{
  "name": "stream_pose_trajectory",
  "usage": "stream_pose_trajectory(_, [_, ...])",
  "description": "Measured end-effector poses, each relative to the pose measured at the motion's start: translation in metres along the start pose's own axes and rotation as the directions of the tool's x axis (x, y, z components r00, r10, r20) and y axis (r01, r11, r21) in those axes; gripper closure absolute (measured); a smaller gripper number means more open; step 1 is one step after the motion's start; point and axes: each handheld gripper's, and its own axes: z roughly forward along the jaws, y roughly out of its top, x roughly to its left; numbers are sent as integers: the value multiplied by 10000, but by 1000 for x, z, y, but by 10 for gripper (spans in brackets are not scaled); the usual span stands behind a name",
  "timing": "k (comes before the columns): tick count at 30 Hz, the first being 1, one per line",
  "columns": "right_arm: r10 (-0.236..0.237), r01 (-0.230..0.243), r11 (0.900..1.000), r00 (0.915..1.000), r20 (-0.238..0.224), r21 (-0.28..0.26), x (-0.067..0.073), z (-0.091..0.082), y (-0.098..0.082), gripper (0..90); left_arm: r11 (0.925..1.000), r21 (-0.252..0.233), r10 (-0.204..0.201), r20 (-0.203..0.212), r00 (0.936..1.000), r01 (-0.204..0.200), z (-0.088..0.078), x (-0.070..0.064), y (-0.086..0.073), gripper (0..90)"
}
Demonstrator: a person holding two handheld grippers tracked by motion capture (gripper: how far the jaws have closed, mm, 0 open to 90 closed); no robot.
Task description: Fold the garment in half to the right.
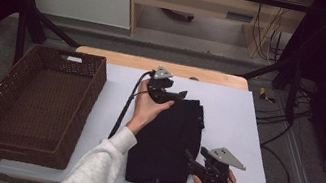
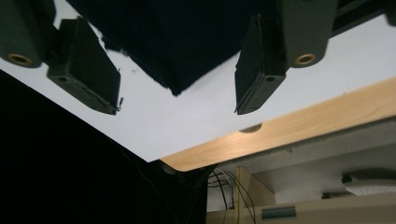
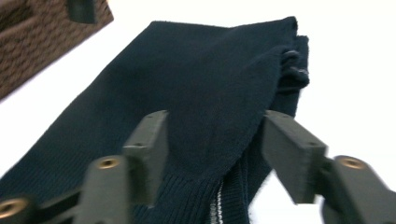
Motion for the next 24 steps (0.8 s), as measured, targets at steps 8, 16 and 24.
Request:
stream_pose_trajectory(8, [-225, 285, 9977, 9951, -963, 615, -23, 10, 5, 228, 9993, 366, -72, -244, 9997, 81, -39, 16, -31, 137])
stream_pose_trajectory(16, [-341, 478, 9941, 9899, -1379, 970, -33, 14, 5, 153, 9962, 748, -447, -135, 9989, 456, -65, 22, -56, 52])
stream_pose_trajectory(24, [-521, 691, 9916, 9871, -1514, 1090, -36, 15, 5, 132, 9956, 859, -382, 160, 9991, 367, -92, 16, -80, 41])
